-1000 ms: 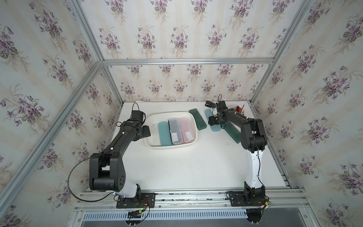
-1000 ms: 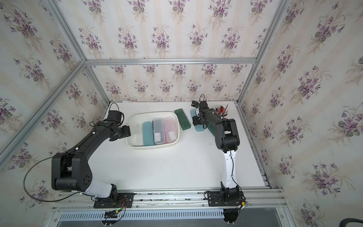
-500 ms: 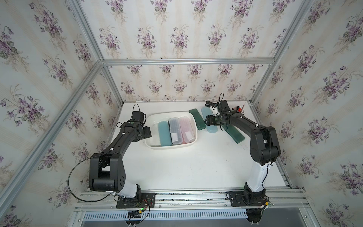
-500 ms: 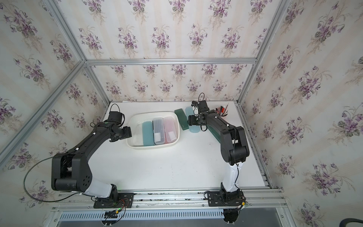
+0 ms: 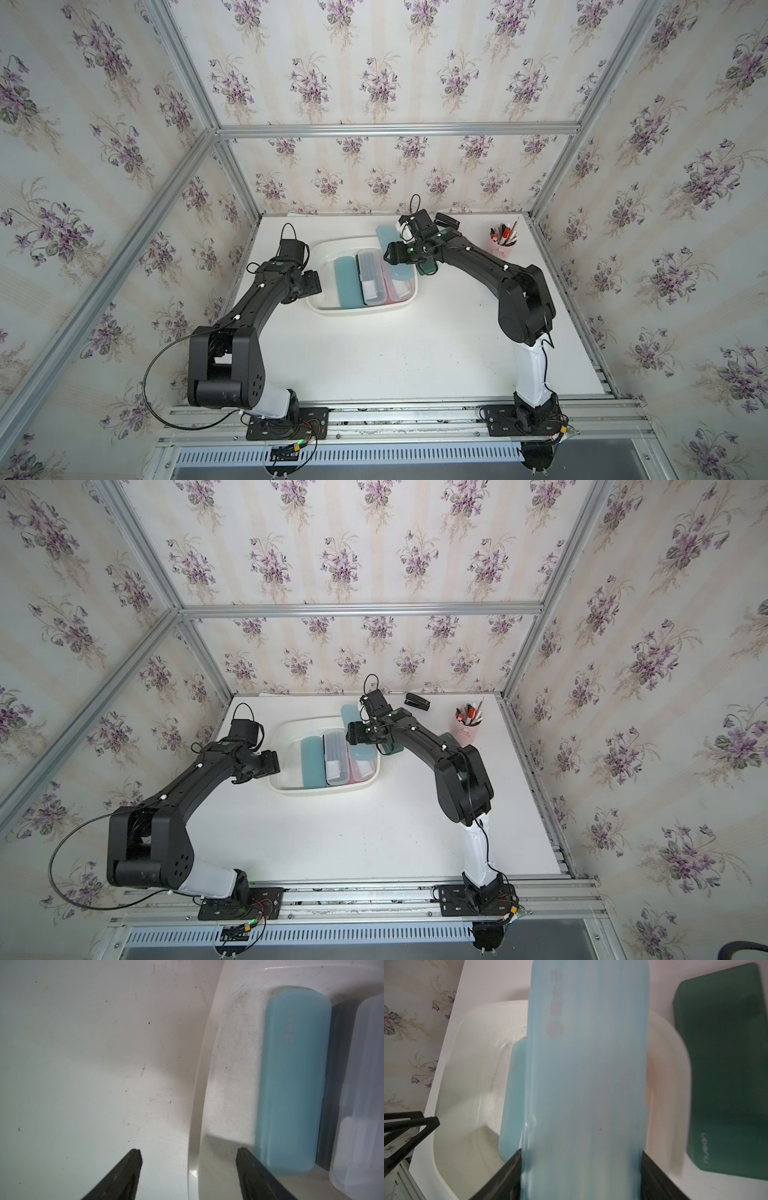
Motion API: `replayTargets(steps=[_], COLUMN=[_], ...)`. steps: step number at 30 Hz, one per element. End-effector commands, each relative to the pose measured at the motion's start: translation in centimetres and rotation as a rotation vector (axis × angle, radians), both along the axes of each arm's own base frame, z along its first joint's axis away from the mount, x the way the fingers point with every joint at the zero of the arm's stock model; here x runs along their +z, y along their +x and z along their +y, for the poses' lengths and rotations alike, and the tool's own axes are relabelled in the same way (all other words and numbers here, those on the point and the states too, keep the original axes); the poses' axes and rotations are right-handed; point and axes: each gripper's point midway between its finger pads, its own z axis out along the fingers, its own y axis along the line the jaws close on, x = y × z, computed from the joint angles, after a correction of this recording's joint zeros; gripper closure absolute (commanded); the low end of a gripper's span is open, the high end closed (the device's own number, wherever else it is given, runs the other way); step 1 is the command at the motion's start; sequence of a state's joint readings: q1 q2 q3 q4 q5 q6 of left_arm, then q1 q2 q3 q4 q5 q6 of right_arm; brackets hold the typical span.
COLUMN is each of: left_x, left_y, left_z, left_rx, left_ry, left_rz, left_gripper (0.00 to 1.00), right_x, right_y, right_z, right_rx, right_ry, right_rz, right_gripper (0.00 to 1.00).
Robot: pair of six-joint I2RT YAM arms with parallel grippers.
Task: Put the pencil case into the storage box
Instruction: Pick up the pencil case from the center of the board, then place the pencil case at the storage box.
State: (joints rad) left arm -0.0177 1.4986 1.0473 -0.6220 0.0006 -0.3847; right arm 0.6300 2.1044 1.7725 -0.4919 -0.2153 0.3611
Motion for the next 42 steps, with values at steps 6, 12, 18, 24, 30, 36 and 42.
replayTargets(steps=[6, 12, 18, 24, 30, 36, 42], left_x=[0.4, 0.6, 0.8, 0.4, -0.3, -0.4, -0.3], left_y=[0.0, 0.3, 0.5, 0.3, 0.2, 0.3, 0.3], left_z=[0.7, 0.3, 0.4, 0.7, 0.6, 0.4, 0.4], left_rx=[0.054, 0.066, 0.06, 0.053, 0.047, 0.038, 0.033], left_ry=[0.002, -0.033, -0.029, -0.033, -0.044, -0.055, -0.051], left_rz=[-0.008, 0.0, 0.002, 0.008, 0.016, 0.018, 0.017], left_gripper=[0.22, 0.23, 0.23, 0.22, 0.22, 0.22, 0.22], right_x=[-0.2, -1.7, -3.2, -4.0, -5.0, -4.9, -4.1], right_y=[-1.0, -1.0, -2.0, -2.5, -3.0, -3.1, -3.0], right_z=[6.8, 10.5, 12.8, 13.3, 11.9, 11.5, 10.9], right_rx=[-0.03, -0.069, -0.097, -0.12, -0.16, -0.173, -0.21], right_ry=[0.042, 0.058, 0.096, 0.071, -0.004, -0.021, -0.027], right_rz=[0.018, 0.047, 0.071, 0.074, 0.083, 0.066, 0.037], right_gripper=[0.42, 0.42, 0.42, 0.42, 0.42, 0.27, 0.17])
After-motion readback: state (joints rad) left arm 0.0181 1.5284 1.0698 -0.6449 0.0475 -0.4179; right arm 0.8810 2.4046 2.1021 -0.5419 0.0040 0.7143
